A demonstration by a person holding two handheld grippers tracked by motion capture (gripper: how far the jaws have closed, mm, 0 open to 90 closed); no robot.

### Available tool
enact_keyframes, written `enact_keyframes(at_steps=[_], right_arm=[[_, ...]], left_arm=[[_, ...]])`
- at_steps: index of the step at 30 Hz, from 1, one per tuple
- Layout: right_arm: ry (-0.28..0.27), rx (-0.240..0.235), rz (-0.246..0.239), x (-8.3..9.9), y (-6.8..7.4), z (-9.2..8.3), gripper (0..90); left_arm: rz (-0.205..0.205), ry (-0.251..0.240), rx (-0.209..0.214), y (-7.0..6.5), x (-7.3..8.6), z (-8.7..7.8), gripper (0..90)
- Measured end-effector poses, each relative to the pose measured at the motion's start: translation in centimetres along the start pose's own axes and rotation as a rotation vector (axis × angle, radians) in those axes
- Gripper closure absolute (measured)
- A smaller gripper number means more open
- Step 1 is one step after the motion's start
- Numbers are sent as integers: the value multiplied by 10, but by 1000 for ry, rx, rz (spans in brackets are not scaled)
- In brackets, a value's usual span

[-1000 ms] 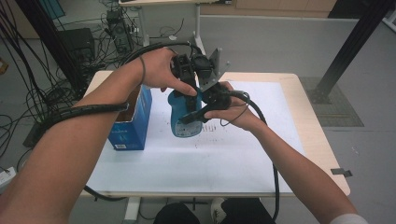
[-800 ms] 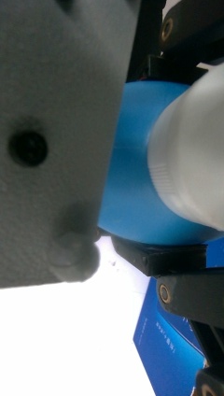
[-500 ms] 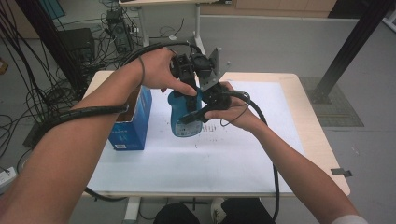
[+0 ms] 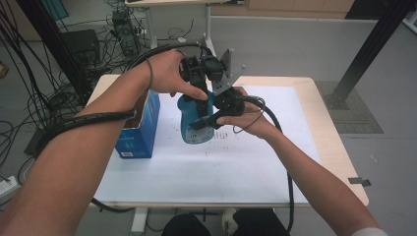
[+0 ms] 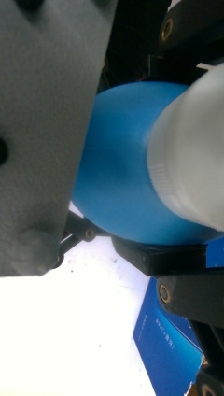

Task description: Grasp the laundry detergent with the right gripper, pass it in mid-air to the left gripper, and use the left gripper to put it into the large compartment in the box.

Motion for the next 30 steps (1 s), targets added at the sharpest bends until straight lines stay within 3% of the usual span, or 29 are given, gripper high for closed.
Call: enact_keyframes(at_steps=[22,27,29,30], right_arm=[[-9,12,11,-1,1,-1,383],[1,17,10,0,0,0,362],[20,37,-19,1,-3,0,345],[24,38,-7,2,-2,0,336]], left_arm=[[-7,3,-5,1,1,-4,374],[-10,3,-6,1,1,-4,374],[-19,-9,-10,1,0,-5,374],[-18,-12,-8,2,0,-7,374]])
Point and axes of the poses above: each handheld gripper's, and its own axes: z roughly forward along the jaws, x roughly out of its underside, y roughly to its left, the point moved 7 cm from there along z, roughly forward along the jaws, and after that the axes turned 15 degrees about -x, right-handed, at the moved point
